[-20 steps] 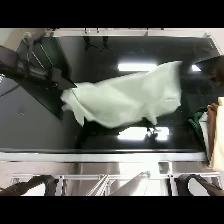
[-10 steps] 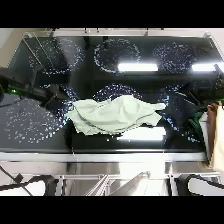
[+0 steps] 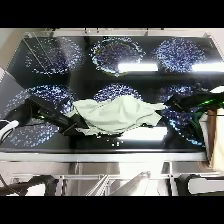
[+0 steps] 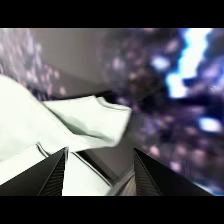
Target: Fold the shirts.
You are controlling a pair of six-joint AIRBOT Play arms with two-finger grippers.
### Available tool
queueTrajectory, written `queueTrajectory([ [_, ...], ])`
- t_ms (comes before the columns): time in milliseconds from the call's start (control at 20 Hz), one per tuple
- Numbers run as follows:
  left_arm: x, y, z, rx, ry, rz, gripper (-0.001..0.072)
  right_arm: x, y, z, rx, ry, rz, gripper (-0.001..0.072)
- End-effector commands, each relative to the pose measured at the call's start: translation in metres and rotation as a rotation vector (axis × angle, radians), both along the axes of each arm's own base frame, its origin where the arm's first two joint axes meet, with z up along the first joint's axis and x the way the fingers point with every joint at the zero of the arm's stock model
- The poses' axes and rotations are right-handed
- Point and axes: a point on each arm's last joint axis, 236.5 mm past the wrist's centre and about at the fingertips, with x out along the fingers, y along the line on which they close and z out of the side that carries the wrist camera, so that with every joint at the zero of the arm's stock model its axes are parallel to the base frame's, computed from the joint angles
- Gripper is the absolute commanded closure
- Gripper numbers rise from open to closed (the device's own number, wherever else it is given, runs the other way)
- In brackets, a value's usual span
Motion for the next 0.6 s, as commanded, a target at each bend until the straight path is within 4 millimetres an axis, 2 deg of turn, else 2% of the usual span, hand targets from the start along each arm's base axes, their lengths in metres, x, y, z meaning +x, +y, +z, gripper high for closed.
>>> queueTrajectory([
  [0, 0.009, -0.015, -0.020, 0.064, -0.083, 0.011, -0.0001, -0.001, 0.033, -0.020, 0.022, 0.048, 0.032, 0.0252],
  [150, 0.007, -0.019, -0.037, 0.086, -0.053, 0.017, 0.0016, 0.007, 0.065, -0.026, 0.083, 0.048, 0.027, 0.0253],
  [200, 0.004, -0.019, -0.043, 0.089, -0.027, 0.020, 0.0061, 0.009, 0.075, -0.025, 0.112, 0.045, 0.025, 0.0257],
  [250, 0.001, -0.019, -0.048, 0.091, -0.003, 0.019, 0.0401, 0.011, 0.082, -0.021, 0.132, 0.025, 0.038, 0.0363],
  [300, -0.001, -0.019, -0.050, 0.089, 0.009, 0.015, 0.0699, 0.014, 0.088, -0.013, 0.160, -0.006, 0.061, 0.0648],
  [350, -0.002, -0.019, -0.046, 0.083, 0.013, 0.007, 0.0688, 0.018, 0.091, -0.002, 0.190, -0.023, 0.068, 0.0693],
  [450, 0.005, -0.024, -0.020, 0.041, -0.041, -0.049, 0.0688, 0.028, 0.090, 0.033, 0.214, -0.101, 0.106, 0.0694],
  [500, 0.013, -0.025, 0.007, 0.012, -0.091, -0.073, 0.0688, 0.036, 0.085, 0.060, 0.213, -0.162, 0.119, 0.0695],
  [550, 0.027, -0.023, 0.038, -0.011, -0.158, -0.084, 0.0688, 0.046, 0.074, 0.098, 0.201, -0.250, 0.120, 0.0695],
])
